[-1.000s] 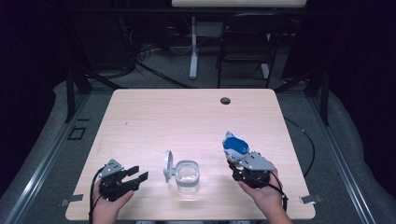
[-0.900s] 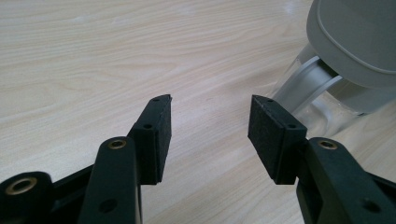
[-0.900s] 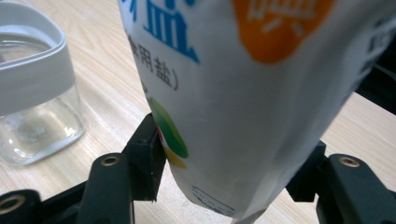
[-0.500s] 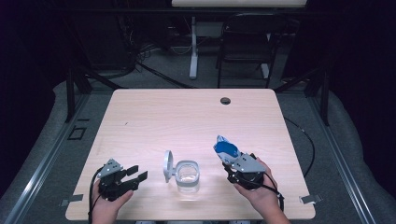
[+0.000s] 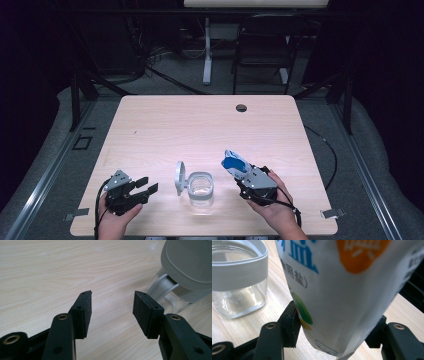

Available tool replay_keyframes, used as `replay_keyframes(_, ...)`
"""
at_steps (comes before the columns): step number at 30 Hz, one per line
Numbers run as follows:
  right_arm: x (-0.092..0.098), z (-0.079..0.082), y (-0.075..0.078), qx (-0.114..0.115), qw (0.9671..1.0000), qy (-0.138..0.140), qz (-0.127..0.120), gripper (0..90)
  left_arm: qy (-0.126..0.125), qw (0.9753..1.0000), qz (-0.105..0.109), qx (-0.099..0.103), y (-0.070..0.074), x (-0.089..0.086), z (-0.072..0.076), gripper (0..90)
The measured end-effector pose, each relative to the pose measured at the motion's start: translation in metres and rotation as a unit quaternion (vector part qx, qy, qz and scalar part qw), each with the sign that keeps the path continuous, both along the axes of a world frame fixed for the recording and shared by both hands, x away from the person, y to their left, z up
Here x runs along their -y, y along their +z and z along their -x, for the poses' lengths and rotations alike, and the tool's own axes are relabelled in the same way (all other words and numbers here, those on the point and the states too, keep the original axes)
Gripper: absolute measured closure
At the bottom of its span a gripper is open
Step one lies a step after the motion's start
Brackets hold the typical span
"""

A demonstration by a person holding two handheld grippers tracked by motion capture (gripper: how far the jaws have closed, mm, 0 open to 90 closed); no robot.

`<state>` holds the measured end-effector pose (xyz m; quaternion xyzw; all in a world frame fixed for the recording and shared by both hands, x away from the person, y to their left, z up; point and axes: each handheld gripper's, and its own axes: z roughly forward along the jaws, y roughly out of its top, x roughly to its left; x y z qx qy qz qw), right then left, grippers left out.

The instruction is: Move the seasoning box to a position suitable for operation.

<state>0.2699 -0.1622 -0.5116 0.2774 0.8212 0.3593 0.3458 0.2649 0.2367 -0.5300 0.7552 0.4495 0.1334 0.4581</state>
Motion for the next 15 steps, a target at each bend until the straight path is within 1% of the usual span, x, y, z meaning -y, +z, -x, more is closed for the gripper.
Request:
replay_keyframes(3,-0.003,0.0,0.0,0.001,1.0,0.003,0.006,41.3,-0.003,1.0,0.001,0.003,0.002,0.001,0.001,49.8)
replay_keyframes(5,-0.005,0.001,0.0,0.003,0.9998,0.007,0.019,41.3,-0.006,1.0,-0.001,0.005,0.003,0.001,0.001,49.8)
replay_keyframes(9,-0.009,0.001,-0.001,0.007,0.9996,0.009,0.027,41.3,-0.01,0.9999,-0.001,0.003,0.003,0.001,0.003,49.8)
replay_keyframes(11,-0.012,0.001,-0.001,0.008,0.9994,0.01,0.032,41.3,-0.014,0.9999,-0.006,0.001,0.003,0.001,0.004,49.8)
replay_keyframes(12,-0.013,0.001,0.0,0.009,0.9993,0.013,0.035,41.4,-0.011,0.9999,-0.004,0.006,0.002,0.001,0.004,49.8)
replay_keyframes(13,-0.014,0.001,0.0,0.01,0.9991,0.013,0.038,41.4,-0.011,0.9999,-0.005,0.002,0.002,0.001,0.005,49.8)
replay_keyframes(15,-0.016,0.001,-0.001,0.009,0.999,0.017,0.041,41.4,-0.009,0.9999,-0.004,0.004,0.001,-0.002,0.005,49.8)
